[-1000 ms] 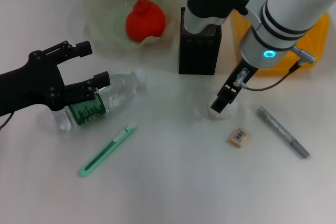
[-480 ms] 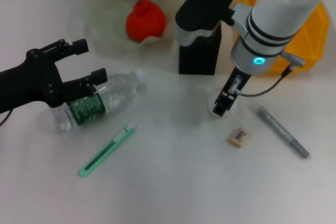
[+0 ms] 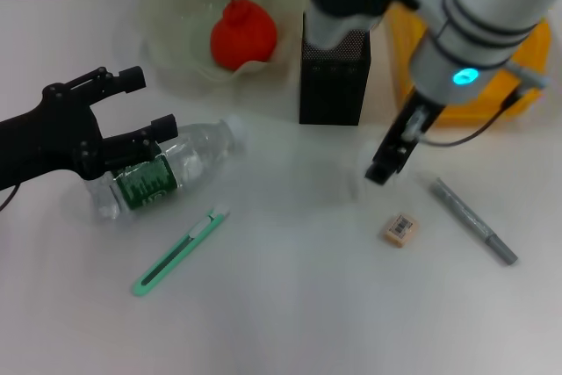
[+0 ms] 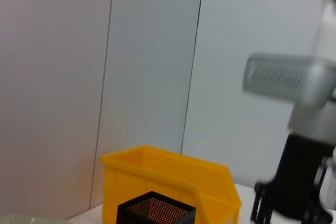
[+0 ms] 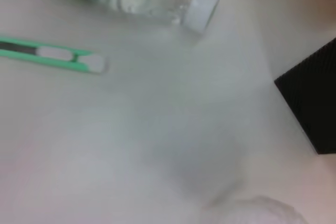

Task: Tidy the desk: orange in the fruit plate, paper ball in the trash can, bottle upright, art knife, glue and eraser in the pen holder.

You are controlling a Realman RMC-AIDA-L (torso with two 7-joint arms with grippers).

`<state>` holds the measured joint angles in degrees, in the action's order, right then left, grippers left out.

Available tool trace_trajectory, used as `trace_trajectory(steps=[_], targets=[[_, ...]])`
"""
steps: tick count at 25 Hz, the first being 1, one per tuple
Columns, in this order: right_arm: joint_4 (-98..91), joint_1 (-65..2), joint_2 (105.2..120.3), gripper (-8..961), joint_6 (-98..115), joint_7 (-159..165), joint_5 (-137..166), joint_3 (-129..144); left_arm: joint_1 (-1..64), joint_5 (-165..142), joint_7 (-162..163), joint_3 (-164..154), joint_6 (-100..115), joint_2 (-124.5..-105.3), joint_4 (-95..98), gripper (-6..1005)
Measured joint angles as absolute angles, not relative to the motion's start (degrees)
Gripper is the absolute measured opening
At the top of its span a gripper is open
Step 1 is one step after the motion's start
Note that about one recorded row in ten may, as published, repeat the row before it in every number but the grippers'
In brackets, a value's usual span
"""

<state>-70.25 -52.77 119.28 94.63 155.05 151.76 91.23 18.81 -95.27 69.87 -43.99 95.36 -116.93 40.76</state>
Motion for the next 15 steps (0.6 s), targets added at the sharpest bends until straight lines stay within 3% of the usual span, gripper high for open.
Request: trace_trajectory(steps=[7,15], targets=[[-92.58,-48.69,119.2,485,108.1,154.58,157.91,80.04,18.87,-95.27,69.83,-44.04,94.92,-116.72,40.77,787],[-96.38,-44.96,119.09,483,104.1,148.46,165.1,67.41,19.43,-95.66,69.79,-44.03,94.45,-116.71,40.79,781]])
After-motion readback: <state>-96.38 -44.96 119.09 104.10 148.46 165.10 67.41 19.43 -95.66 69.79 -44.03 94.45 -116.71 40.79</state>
